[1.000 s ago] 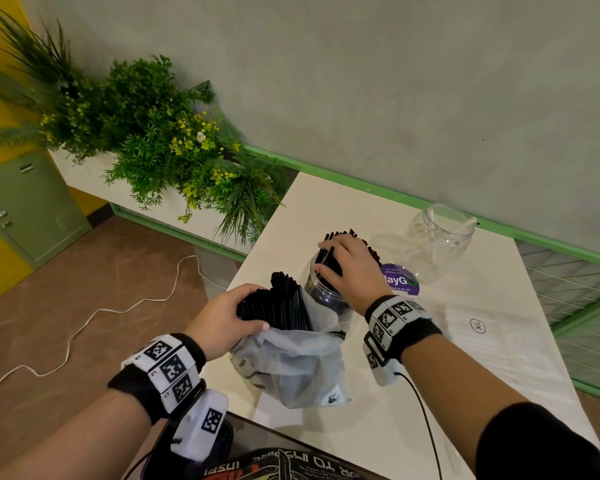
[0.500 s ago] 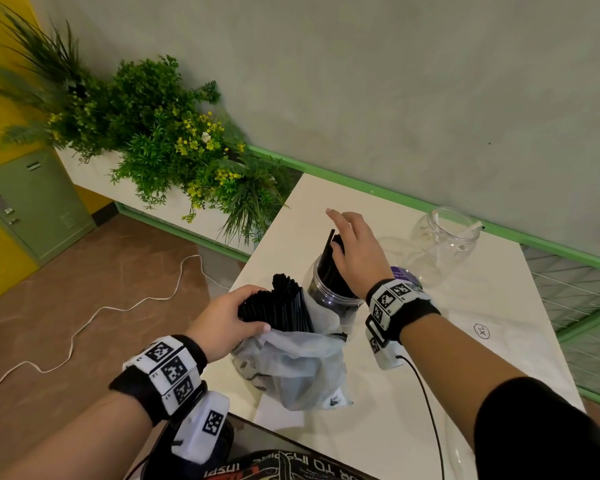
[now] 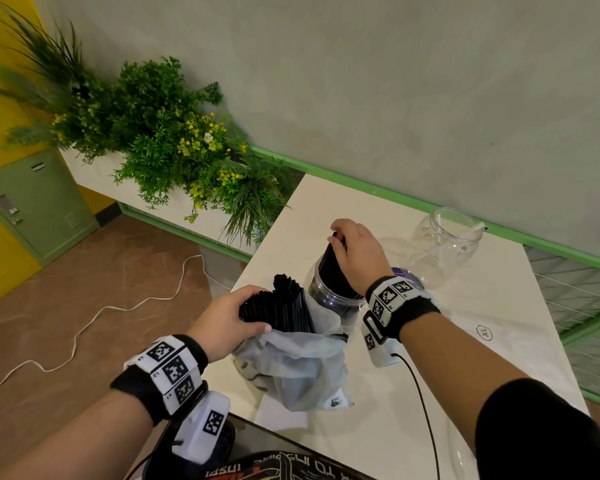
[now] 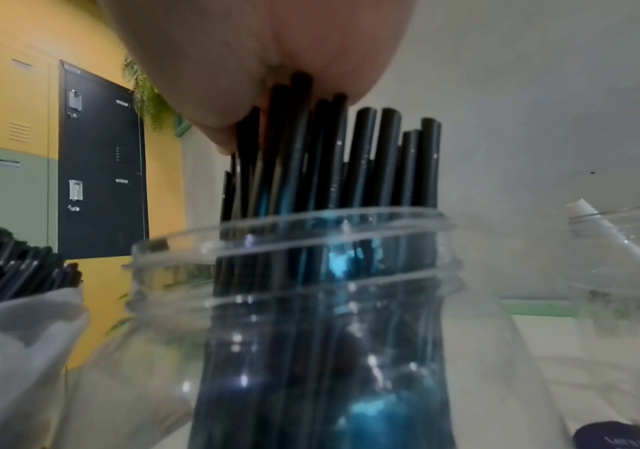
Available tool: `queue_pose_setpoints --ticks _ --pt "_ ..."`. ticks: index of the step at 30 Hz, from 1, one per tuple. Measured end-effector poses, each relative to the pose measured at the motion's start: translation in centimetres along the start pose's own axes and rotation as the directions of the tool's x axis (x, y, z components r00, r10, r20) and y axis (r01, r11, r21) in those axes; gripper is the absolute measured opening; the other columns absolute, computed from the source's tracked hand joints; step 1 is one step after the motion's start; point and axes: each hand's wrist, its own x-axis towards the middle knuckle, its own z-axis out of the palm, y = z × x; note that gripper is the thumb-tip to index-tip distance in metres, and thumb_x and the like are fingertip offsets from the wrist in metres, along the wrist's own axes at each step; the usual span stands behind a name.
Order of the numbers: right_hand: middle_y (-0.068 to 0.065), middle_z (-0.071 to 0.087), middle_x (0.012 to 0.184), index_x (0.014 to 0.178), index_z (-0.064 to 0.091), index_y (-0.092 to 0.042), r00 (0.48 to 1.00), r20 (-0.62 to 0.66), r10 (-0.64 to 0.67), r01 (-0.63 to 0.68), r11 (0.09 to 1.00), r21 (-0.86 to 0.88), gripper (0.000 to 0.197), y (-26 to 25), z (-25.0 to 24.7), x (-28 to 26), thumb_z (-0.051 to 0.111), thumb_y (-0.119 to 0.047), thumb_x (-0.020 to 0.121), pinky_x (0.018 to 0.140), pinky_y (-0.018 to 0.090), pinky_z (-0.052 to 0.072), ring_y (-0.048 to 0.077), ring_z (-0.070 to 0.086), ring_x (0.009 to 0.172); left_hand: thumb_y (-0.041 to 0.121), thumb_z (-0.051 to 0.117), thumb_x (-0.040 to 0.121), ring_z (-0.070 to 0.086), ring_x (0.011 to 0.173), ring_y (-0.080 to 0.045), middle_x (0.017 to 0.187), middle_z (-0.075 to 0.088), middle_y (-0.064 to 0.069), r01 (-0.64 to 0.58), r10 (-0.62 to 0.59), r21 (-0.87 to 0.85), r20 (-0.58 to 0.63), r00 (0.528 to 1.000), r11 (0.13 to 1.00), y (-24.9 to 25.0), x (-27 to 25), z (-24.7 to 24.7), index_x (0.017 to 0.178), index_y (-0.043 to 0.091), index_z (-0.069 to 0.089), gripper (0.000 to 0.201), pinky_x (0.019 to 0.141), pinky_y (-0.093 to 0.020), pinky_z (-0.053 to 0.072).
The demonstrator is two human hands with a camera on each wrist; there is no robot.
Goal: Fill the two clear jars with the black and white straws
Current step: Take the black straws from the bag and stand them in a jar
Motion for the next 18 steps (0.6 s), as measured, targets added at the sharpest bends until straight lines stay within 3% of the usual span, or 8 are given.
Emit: queue_pose_setpoints --ticks 2,4,7,10,14,18 --pt "0.009 0.064 0.097 0.103 0.061 -0.006 0.998 0.028 -0.054 0.056 0.995 -0.080 0.017 0.3 0.1 -0.2 0.050 -0.015 0.097 0.080 0.042 0.047 0.029 0.052 0.090 0.014 0.077 0.077 0.061 0.098 -0.003 0.104 0.066 0.013 0.002 -0.002 -0.003 -0.003 1.000 1.000 0.0 0.0 0.0 0.117 0.029 0.057 0.047 0.086 -0.022 0.049" --pt "0.003 0.067 0.093 0.094 0.067 -0.011 0.991 0.030 -0.132 0.135 0.976 -0.168 0.025 1.0 0.3 -0.4 0.045 -0.023 0.096 0.075 0.044 0.049 0.029 0.052 0.086 0.014 0.077 0.077 0.062 0.097 -0.002 0.103 0.066 0.014 0.007 -0.007 -0.015 -0.003 1.000 1.000 -0.2 -0.1 -0.1 0.114 0.032 0.057 0.046 0.085 -0.022 0.050" --pt "-0.005 0.067 0.107 0.095 0.073 -0.021 0.991 -0.015 -0.136 0.129 0.967 -0.221 0.034 1.3 -0.1 -0.8 0.041 -0.035 0.094 0.079 0.037 0.042 0.025 0.049 0.100 0.013 0.077 0.077 0.063 0.095 -0.002 0.101 0.067 0.014 0.010 -0.010 -0.018 -0.004 1.000 1.000 -0.3 0.0 -0.1 0.112 0.034 0.057 0.046 0.083 -0.022 0.051" --pt "-0.008 0.061 0.123 0.109 0.069 -0.025 0.990 0.017 -0.138 0.137 0.956 -0.260 0.039 1.8 -0.8 -1.7 0.038 -0.044 0.094 0.087 0.040 0.039 0.022 0.042 0.115 0.013 0.077 0.077 0.062 0.094 -0.001 0.101 0.066 0.015 0.010 -0.010 -0.021 -0.003 1.000 1.000 -0.2 0.0 -0.1 0.112 0.034 0.057 0.046 0.082 -0.021 0.051" --pt "-0.007 0.048 0.141 0.138 0.048 -0.023 0.978 0.197 -0.073 0.123 0.959 -0.257 0.057 3.3 -0.9 -3.3 0.026 -0.051 0.093 0.105 0.041 0.030 0.021 0.035 0.134 0.014 0.077 0.077 0.061 0.095 0.001 0.101 0.066 0.015 0.000 0.000 -0.013 0.000 1.000 1.000 -0.3 0.1 -0.2 0.110 0.035 0.055 0.045 0.080 -0.018 0.049" --pt "-0.001 0.042 0.147 0.145 0.037 -0.019 0.989 0.143 -0.044 0.066 0.986 -0.151 0.054 4.6 -0.6 -5.1 0.027 -0.039 0.096 0.112 0.038 0.029 0.016 0.033 0.136 0.014 0.077 0.077 0.062 0.097 -0.006 0.102 0.067 0.011 0.010 -0.010 -0.012 0.004 1.000 1.000 -0.2 0.2 -0.1 0.115 0.031 0.057 0.046 0.085 -0.027 0.051"
